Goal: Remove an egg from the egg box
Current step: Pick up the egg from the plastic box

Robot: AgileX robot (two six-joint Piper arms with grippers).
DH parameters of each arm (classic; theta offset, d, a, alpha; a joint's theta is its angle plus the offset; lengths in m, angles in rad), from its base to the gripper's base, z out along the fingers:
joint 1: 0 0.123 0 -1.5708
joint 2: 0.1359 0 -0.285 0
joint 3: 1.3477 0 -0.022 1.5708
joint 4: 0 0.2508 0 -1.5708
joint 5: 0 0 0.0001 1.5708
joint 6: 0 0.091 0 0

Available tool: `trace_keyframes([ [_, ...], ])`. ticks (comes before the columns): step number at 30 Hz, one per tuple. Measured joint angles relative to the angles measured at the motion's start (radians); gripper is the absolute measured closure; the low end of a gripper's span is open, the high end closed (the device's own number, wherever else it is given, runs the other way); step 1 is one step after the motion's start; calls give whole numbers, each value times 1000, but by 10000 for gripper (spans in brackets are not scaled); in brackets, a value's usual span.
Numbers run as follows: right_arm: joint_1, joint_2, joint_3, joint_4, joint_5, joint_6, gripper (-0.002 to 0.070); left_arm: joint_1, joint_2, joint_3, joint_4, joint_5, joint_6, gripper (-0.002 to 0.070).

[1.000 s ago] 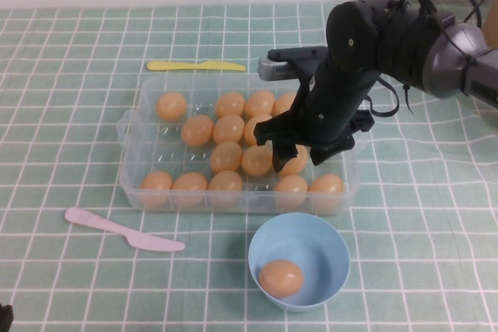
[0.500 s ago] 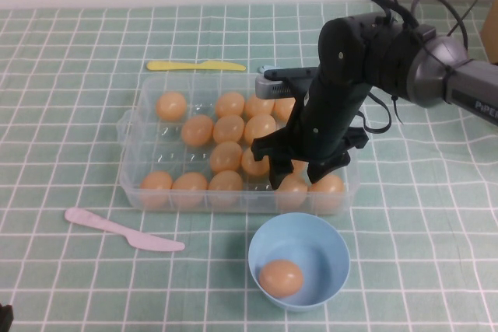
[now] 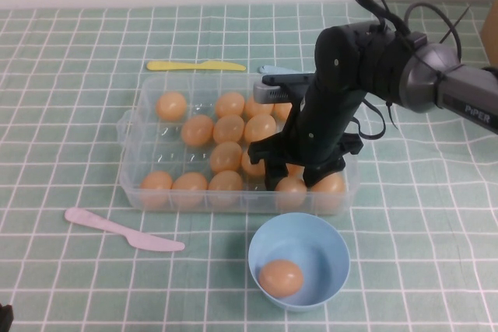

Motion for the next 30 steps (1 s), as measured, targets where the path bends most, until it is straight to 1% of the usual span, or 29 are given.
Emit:
trace_keyframes([
  [20,0,24,0,5,0,-2,208,0,0,0,0,0,0,678],
  [30,0,40,-54,1,23,-2,246,0,0,0,0,0,0,678],
])
